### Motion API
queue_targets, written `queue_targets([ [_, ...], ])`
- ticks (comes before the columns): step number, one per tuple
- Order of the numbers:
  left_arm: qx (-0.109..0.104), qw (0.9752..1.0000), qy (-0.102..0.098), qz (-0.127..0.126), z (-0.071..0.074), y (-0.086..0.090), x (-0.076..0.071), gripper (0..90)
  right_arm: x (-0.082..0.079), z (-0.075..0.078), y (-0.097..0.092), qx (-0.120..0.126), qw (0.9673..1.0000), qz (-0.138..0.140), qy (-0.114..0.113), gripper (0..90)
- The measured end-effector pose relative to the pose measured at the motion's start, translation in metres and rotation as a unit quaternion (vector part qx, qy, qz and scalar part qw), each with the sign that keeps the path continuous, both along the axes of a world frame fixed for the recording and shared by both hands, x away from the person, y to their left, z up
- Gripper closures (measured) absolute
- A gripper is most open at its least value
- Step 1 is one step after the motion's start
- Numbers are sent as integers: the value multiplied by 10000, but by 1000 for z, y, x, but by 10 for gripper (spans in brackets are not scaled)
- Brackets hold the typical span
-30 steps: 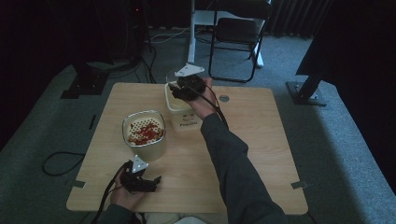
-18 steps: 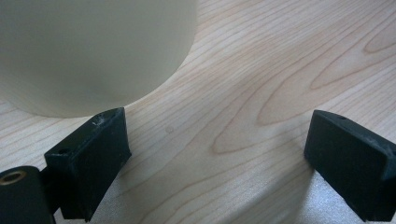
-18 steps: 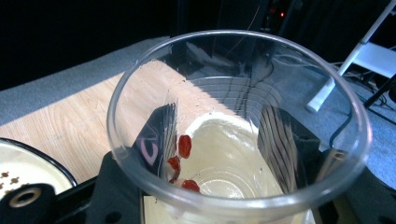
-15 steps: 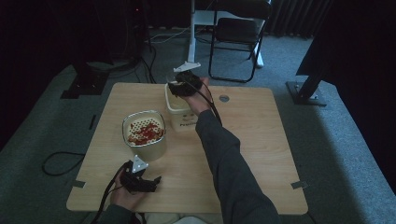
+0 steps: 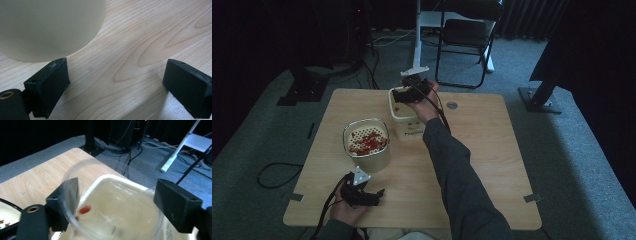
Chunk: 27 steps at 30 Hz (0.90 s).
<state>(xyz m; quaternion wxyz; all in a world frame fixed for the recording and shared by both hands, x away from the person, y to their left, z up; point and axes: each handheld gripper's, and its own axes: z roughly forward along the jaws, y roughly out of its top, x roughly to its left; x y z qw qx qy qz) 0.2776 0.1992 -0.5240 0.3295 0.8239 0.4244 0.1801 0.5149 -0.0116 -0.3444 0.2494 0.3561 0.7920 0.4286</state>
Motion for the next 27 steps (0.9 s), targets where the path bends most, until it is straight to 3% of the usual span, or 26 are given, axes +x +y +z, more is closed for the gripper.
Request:
queue_targets([
  [6, 2, 10000, 1, 1, 0, 0, 0, 69, -1, 1, -2, -17, 9999, -95, -64, 182],
  [10, 1, 10000, 2, 2, 0, 0, 0, 69, -2, 1, -1, -300, 9990, -260, -228, 190],
  [27, 1, 10000, 0, 2, 0, 0, 0, 69, -16, 3, -21, 55, 9991, -304, -297, 219],
])
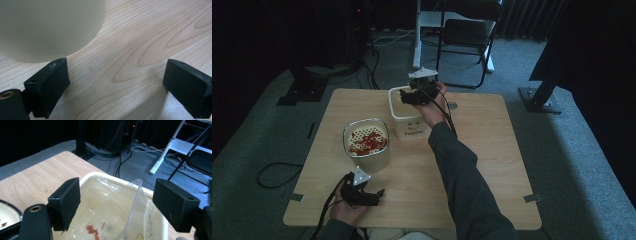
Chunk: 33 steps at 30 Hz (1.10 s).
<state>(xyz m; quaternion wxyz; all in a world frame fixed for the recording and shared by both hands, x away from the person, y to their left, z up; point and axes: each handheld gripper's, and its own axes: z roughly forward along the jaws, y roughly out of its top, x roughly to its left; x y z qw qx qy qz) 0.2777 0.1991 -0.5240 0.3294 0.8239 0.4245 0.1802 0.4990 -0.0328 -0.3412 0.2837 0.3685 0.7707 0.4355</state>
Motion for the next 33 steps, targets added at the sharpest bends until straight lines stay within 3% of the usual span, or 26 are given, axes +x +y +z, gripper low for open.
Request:
queue_targets([
  [9, -10, 10000, 8, 4, 0, 0, 0, 69, -16, 2, -10, 44, 9999, 67, -140, 226],
  [24, -9, 10000, 10, 8, 0, 0, 0, 69, -68, -5, -23, 145, 9985, 424, -316, 244],
  [33, -14, 10000, 7, 15, 0, -1, 1, 69, -93, -27, -37, 348, 9984, 437, -69, 245],
])
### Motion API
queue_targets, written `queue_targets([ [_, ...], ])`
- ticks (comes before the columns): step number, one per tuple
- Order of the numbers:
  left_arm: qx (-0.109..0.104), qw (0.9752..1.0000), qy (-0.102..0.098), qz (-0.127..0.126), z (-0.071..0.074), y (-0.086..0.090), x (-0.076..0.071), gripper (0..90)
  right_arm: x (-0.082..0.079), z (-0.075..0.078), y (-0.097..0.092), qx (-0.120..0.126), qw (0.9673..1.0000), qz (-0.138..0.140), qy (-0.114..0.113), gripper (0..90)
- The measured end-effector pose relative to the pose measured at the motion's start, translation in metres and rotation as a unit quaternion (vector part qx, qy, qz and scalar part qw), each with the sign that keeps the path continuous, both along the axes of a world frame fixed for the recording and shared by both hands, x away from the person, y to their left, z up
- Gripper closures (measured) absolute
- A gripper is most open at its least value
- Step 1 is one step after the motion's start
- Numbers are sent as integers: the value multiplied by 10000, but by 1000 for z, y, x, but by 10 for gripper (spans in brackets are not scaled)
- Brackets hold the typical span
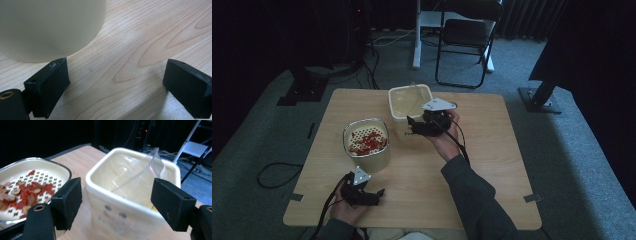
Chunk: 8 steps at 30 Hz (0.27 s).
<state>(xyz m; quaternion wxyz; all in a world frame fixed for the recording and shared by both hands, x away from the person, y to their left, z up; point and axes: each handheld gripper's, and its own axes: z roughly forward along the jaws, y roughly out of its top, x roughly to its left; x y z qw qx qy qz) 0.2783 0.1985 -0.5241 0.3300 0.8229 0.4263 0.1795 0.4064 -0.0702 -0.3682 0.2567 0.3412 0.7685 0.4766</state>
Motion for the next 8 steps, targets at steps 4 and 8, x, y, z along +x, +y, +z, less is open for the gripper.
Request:
queue_targets([
  [4, 3, 10000, 3, -4, 0, 0, 0, 69, -7, -13, -8, 55, 9998, -57, 164, 245],
  [8, -19, 10000, 7, 14, 0, 0, 0, 69, -15, -27, -16, 127, 9994, -74, 300, 252],
])
